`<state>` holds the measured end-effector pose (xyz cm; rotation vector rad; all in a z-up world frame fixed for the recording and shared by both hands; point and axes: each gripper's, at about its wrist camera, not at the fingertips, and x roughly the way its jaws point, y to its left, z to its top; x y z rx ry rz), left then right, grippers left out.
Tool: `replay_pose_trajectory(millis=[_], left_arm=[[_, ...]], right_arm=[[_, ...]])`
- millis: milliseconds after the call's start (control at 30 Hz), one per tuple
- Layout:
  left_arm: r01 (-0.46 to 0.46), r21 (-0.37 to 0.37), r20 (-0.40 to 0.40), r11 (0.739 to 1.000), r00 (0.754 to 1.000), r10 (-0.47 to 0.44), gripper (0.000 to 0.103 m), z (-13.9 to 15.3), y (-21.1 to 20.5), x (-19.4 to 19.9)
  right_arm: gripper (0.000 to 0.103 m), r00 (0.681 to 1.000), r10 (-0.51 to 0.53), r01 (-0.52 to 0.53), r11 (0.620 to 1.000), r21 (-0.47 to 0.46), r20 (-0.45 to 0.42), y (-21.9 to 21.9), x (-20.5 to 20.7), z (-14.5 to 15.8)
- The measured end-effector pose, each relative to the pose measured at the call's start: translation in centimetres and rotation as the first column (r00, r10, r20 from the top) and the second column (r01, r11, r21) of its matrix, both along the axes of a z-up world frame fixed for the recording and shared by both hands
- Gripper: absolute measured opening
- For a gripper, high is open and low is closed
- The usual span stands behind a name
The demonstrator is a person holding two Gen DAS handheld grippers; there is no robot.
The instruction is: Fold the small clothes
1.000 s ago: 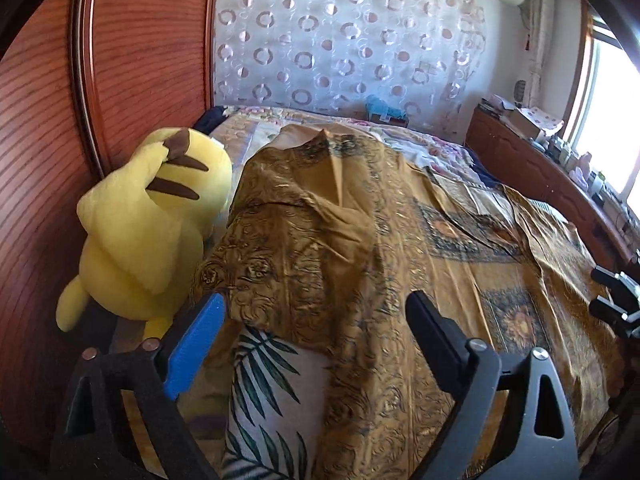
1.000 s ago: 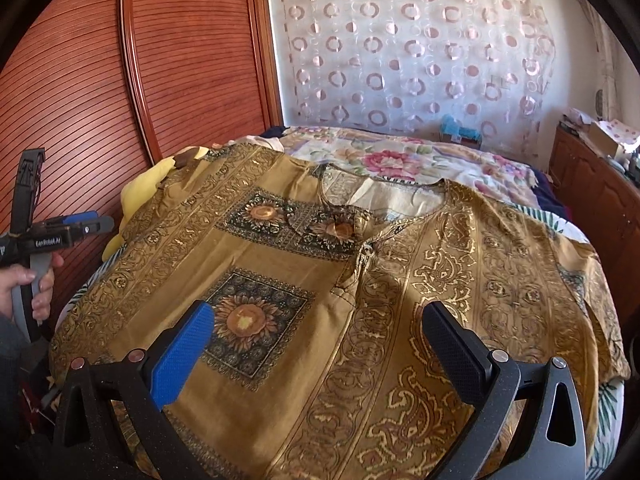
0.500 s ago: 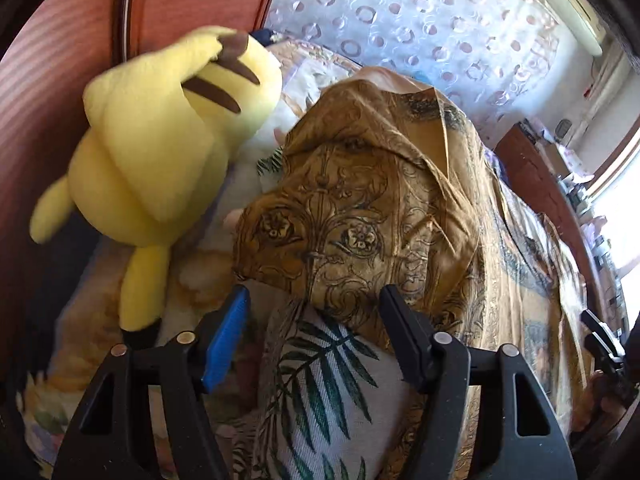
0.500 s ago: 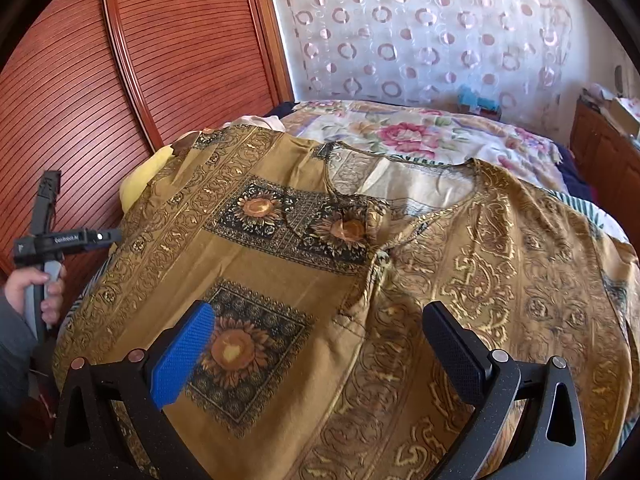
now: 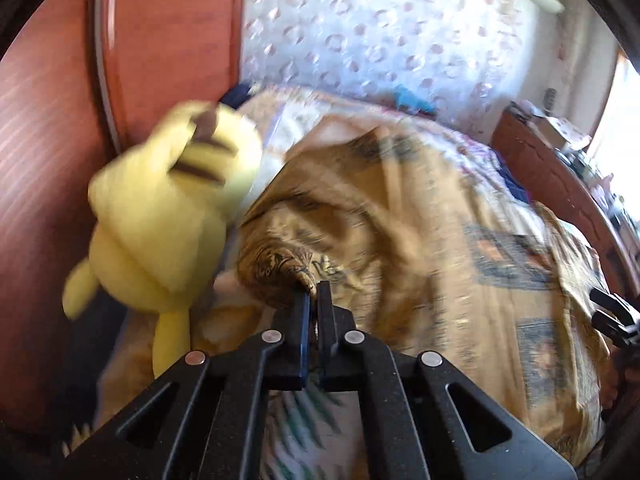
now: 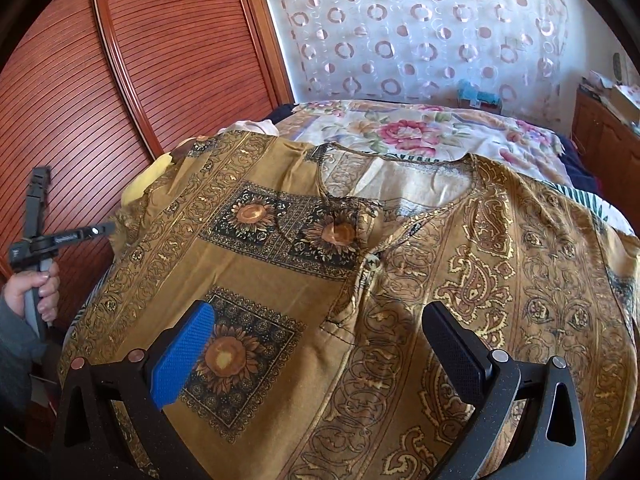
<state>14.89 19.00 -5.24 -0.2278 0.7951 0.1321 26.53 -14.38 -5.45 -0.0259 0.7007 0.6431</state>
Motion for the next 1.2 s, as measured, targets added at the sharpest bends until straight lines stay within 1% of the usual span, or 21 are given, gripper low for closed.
replay_pose_trajectory(millis=[33, 133, 200, 233, 267, 300, 400, 467, 500, 567, 633, 667, 700, 733, 800, 900, 967, 1033, 1067, 1133, 1200], left_arm=[[0.036, 0.001, 0.022, 0.999, 0.999, -0.036, 0.004, 1.1, -1.0, 0.0], [0.130, 0.048, 0.065, 0.990, 0.989, -0.133, 0.004, 3.6, -3.9, 0.8], [0.191, 0.024, 0.086, 0.981, 0.978, -0.192, 0.004, 4.4, -5.6, 1.2], [0.235, 0.003, 0.087, 0.972, 0.968, -0.234, 0.004, 4.4, -6.8, 1.6], [0.276, -0.001, 0.083, 0.961, 0.958, -0.275, 0.004, 4.2, -8.1, 1.8], [0.296, -0.004, 0.081, 0.955, 0.952, -0.295, 0.004, 4.2, -8.9, 1.9], [0.364, -0.056, 0.052, 0.930, 0.931, -0.361, 0.004, 2.9, -11.3, 1.8], [0.385, -0.057, 0.035, 0.921, 0.923, -0.384, 0.004, 2.2, -12.2, 1.3], [0.387, -0.050, 0.022, 0.921, 0.922, -0.386, 0.004, 1.9, -12.3, 1.1], [0.386, -0.036, 0.010, 0.922, 0.923, -0.386, 0.011, 1.9, -12.2, 0.8], [0.376, -0.023, 0.021, 0.926, 0.927, -0.375, 0.034, 2.3, -11.7, 0.1], [0.370, -0.018, 0.030, 0.929, 0.929, -0.369, 0.041, 2.6, -11.6, -0.2], [0.365, -0.015, 0.042, 0.931, 0.930, -0.364, 0.052, 2.8, -11.2, -0.6], [0.355, -0.011, 0.055, 0.935, 0.934, -0.354, 0.067, 3.2, -10.5, -1.1], [0.330, 0.002, 0.067, 0.944, 0.942, -0.329, 0.081, 3.6, -10.0, -1.4], [0.281, 0.026, 0.081, 0.959, 0.956, -0.282, 0.083, 3.8, -8.4, -1.9], [0.240, 0.037, 0.082, 0.970, 0.967, -0.242, 0.083, 3.6, -7.2, -2.2], [0.197, 0.046, 0.075, 0.979, 0.977, -0.200, 0.083, 3.4, -5.7, -2.6], [0.187, 0.048, 0.071, 0.981, 0.979, -0.190, 0.083, 3.3, -5.4, -2.7], [0.167, 0.054, 0.069, 0.985, 0.983, -0.170, 0.083, 3.0, -4.3, -2.9], [0.153, 0.060, 0.066, 0.986, 0.985, -0.157, 0.083, 2.7, -3.4, -3.1]], right_arm=[[0.103, 1.000, -0.002, 0.002, 1.000, 0.001, 0.003, -0.1, -0.1, 0.0], [0.103, 1.000, -0.011, 0.011, 1.000, 0.004, 0.009, -0.4, -0.5, 0.2], [0.103, 1.000, -0.025, 0.025, 1.000, 0.009, 0.014, -0.8, -0.8, 0.2], [0.103, 0.999, -0.034, 0.034, 0.999, 0.014, 0.016, -1.1, -0.9, 0.3], [0.103, 0.999, -0.043, 0.043, 0.999, 0.019, 0.018, -1.4, -1.0, 0.5], [0.103, 0.998, -0.055, 0.054, 0.998, 0.022, 0.021, -1.7, -1.2, 0.5], [0.103, 0.996, -0.087, 0.086, 0.996, 0.028, 0.026, -2.7, -1.8, 0.5], [0.103, 0.994, -0.104, 0.103, 0.994, 0.027, 0.023, -3.3, -2.3, 0.4], [0.103, 0.994, -0.110, 0.109, 0.994, 0.024, 0.023, -3.4, -2.5, 0.3], [0.103, 0.993, -0.118, 0.117, 0.993, 0.017, 0.021, -3.8, -2.7, 0.3], [0.103, 0.992, -0.121, 0.121, 0.993, 0.012, 0.020, -3.7, -2.9, 0.4], [0.103, 0.992, -0.122, 0.122, 0.993, 0.009, 0.021, -3.5, -3.0, 0.5], [0.103, 0.993, -0.120, 0.120, 0.993, 0.008, 0.022, -3.2, -2.9, 0.7], [0.103, 0.993, -0.117, 0.117, 0.993, 0.006, 0.024, -2.9, -3.1, 0.7], [0.103, 0.994, -0.107, 0.107, 0.994, 0.003, 0.025, -2.1, -3.0, 1.2], [0.103, 0.997, -0.074, 0.074, 0.997, -0.005, 0.031, -0.8, -2.4, 1.9], [0.101, 0.999, -0.036, 0.036, 0.999, -0.014, 0.037, 0.5, -2.0, 2.3], [0.097, 0.999, 0.007, -0.006, 1.000, -0.026, 0.046, 2.3, -1.7, 2.8], [0.096, 0.998, 0.044, -0.042, 0.999, -0.029, 0.054, 3.7, -1.5, 3.1], [0.090, 0.994, 0.091, -0.089, 0.995, -0.034, 0.058, 5.8, -1.3, 3.4], [0.087, 0.987, 0.147, -0.145, 0.989, -0.035, 0.062, 8.2, -0.5, 3.8]])
